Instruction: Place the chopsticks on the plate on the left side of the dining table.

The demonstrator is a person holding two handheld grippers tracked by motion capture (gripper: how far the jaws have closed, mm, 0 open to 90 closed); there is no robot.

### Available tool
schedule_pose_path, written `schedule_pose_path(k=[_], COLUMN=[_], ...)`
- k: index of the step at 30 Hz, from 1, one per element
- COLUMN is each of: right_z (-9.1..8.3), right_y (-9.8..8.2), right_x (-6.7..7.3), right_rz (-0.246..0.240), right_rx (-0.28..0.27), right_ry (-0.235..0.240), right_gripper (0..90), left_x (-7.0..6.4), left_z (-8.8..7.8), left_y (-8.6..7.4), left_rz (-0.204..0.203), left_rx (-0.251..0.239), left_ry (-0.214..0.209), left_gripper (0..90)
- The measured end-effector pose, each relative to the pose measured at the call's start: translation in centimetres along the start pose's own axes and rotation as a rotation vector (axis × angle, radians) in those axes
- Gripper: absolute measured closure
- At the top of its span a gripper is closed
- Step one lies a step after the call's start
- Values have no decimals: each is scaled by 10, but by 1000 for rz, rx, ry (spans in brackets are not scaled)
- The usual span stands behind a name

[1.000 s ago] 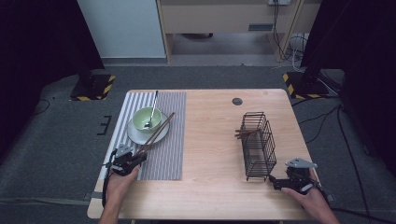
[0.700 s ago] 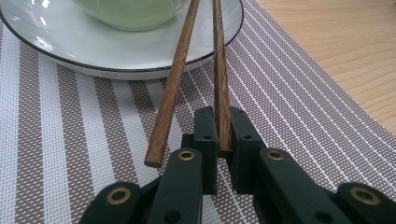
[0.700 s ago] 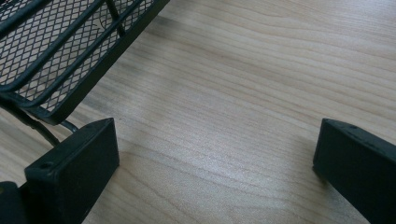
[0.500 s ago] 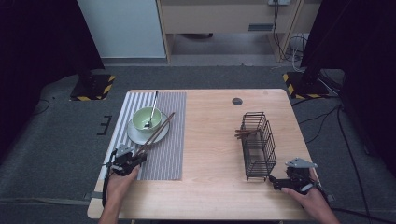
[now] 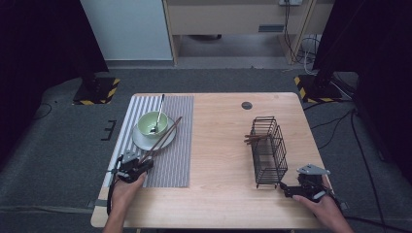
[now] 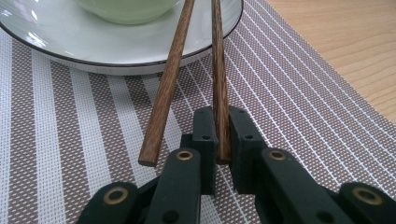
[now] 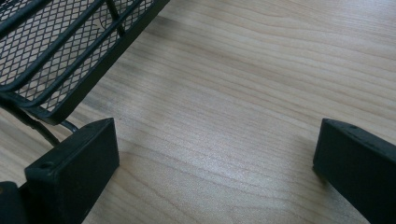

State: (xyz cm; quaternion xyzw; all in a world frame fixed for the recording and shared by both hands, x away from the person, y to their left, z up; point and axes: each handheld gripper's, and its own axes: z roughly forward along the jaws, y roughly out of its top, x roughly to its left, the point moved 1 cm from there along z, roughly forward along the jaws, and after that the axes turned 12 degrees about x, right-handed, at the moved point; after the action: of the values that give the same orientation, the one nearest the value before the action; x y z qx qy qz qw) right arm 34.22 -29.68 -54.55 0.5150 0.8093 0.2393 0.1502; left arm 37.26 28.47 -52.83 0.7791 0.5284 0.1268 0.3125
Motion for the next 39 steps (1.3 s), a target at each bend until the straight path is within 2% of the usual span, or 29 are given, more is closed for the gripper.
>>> schedule_pose_path(k=[11,23,31,32,33,35,36,39], right_z=[0,0,0,0,0,0,0,0], right_y=[0,0,0,0,0,0,0,0], right_x=[0,0,0,0,0,0,0,0], right_rz=[0,0,0,0,0,0,0,0], right_rx=[0,0,0,0,0,0,0,0], right_ry=[0,0,0,0,0,0,0,0], right_gripper=[4,4,4,4,4,4,4,4], left_x=[-2,-2,-6,-7,-7,-6,-6,-5], left_z=[2,2,-2,-4,-4,-9,-9,-14], left_y=[0,1,4,5,5,7,7,9], left_rz=[11,3,10,13,13,11,11,4], left_rx=[11,-3,-58,-80,-80,-131,-131,-180], left_ry=[5,7,12,16,16,24,24,47], left_gripper=[813,782,704,672,651,608,586,520])
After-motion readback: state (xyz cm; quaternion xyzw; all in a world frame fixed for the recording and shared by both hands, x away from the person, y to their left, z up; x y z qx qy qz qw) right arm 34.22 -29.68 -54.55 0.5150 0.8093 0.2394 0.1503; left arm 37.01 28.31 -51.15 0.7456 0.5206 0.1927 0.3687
